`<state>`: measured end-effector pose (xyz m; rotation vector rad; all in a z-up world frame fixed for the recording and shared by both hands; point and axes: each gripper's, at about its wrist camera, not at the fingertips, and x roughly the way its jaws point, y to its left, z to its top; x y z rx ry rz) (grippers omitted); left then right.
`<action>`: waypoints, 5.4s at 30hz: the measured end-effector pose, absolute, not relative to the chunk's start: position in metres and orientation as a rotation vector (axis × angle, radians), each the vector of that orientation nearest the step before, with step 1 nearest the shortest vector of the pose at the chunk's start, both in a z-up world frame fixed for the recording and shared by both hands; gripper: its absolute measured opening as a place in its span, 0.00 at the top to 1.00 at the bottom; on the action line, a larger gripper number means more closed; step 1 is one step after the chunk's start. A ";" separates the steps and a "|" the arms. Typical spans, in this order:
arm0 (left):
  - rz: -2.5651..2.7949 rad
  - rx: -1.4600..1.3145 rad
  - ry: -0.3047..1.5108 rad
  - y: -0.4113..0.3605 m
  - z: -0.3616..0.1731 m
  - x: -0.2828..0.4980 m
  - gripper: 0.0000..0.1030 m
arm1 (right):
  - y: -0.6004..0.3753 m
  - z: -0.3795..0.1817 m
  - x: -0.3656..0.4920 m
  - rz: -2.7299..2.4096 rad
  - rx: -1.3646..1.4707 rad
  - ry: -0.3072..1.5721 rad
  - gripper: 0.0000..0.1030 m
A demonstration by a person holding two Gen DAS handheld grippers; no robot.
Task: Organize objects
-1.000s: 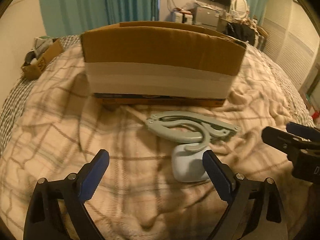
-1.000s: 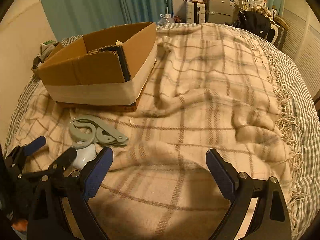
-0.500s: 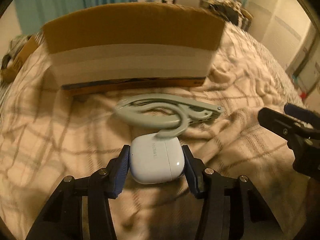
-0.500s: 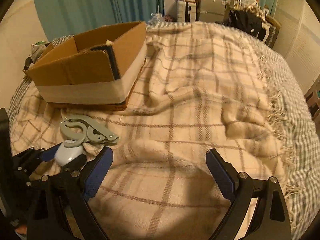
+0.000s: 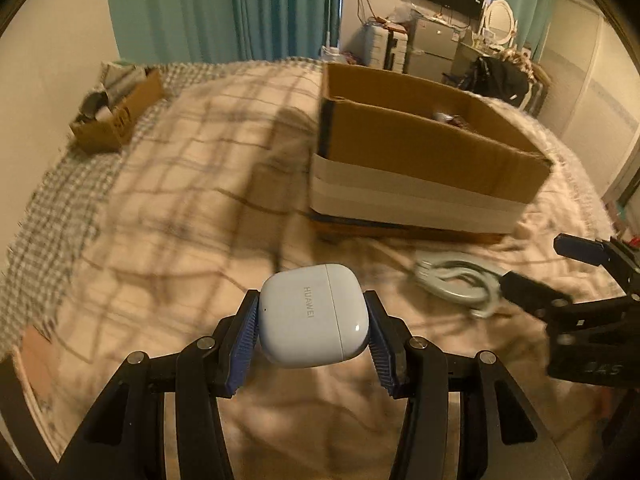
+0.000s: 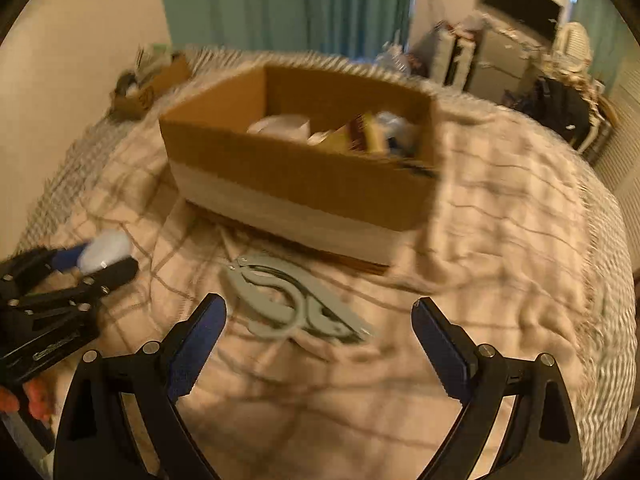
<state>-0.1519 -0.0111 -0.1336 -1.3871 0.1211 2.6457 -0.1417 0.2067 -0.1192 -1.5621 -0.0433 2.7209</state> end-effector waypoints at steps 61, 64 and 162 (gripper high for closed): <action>2.605 -1.413 0.045 -0.032 -0.125 -0.110 0.50 | 0.168 -0.155 -0.122 2.711 -1.834 -0.074 0.40; 2.585 -1.447 0.034 -0.034 -0.131 -0.116 0.50 | 0.173 -0.175 -0.133 2.645 -1.915 -0.009 0.40; 2.886 -0.449 0.006 0.004 0.099 -0.082 0.00 | 0.255 0.110 -0.012 2.727 -0.553 -0.047 0.00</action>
